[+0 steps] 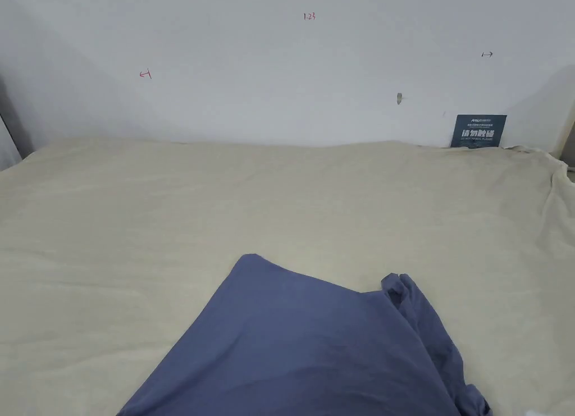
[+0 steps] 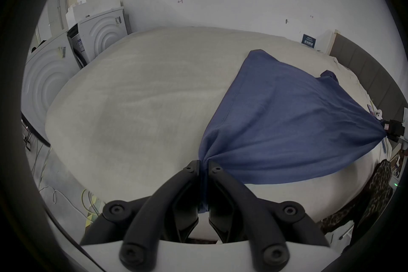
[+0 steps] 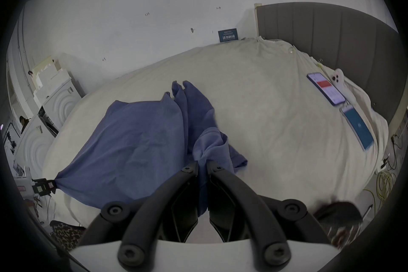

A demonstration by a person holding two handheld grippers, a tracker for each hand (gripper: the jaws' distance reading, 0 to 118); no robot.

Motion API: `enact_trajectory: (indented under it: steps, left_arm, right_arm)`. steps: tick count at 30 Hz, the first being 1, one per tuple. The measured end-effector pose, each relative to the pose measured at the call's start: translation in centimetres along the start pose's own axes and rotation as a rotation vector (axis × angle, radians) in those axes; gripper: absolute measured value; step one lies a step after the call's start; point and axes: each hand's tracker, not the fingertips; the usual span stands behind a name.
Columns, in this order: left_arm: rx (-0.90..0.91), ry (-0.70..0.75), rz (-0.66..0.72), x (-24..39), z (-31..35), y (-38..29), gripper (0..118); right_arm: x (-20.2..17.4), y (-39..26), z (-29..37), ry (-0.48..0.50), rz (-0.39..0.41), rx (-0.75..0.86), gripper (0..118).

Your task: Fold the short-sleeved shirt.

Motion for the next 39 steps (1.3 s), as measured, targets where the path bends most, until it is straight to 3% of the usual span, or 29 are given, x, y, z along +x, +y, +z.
enact_trajectory:
  steps: [14,17,19,21,22,23,28,34,35,37,38,39]
  left_arm:
    - [-0.174,0.08,-0.008,1.6,-4.3,-1.1,5]
    - [-0.203,0.087,-0.009,1.9,-3.9,-0.3,12]
    - [-0.206,0.089,-0.011,2.3,-3.2,0.5,34]
    - [-0.178,0.067,0.014,2.6,-1.9,1.7,81]
    - [-0.133,0.053,0.038,3.0,-1.1,2.5,96]
    - [-0.092,0.044,0.058,3.2,-0.3,3.3,105]
    - [0.125,-0.019,0.09,5.4,4.1,8.5,107]
    - [0.338,-0.048,0.034,8.8,7.3,12.7,105]
    - [0.362,-0.041,0.02,9.4,7.4,13.0,102]
    - [0.404,-0.039,-0.022,10.7,7.4,13.7,77]
    - [0.427,-0.052,-0.026,11.1,7.4,13.8,56]
    - [0.447,-0.082,-0.031,11.5,7.3,13.9,25]
  right_arm:
    - [-0.7,-2.9,-2.9,-0.119,0.005,-0.219,4]
    - [-2.0,-2.3,-2.1,-0.124,0.041,-0.247,6]
    - [-2.7,-1.3,-0.9,-0.126,0.063,-0.243,21]
    - [-3.1,0.1,0.4,-0.118,0.084,-0.185,71]
    - [-3.4,1.2,1.2,-0.106,0.09,-0.142,89]
    - [-3.1,2.1,1.6,-0.095,0.096,-0.103,99]
    - [-4.5,7.4,5.6,-0.066,0.187,0.142,99]
    - [-5.0,9.9,7.7,-0.065,0.256,0.326,95]
    - [-4.8,10.0,7.6,-0.063,0.261,0.338,88]
    - [-5.1,10.2,7.8,-0.056,0.273,0.366,63]
    - [-5.2,10.2,7.8,-0.054,0.276,0.377,35]
    - [-6.1,10.1,8.2,-0.055,0.279,0.383,10]
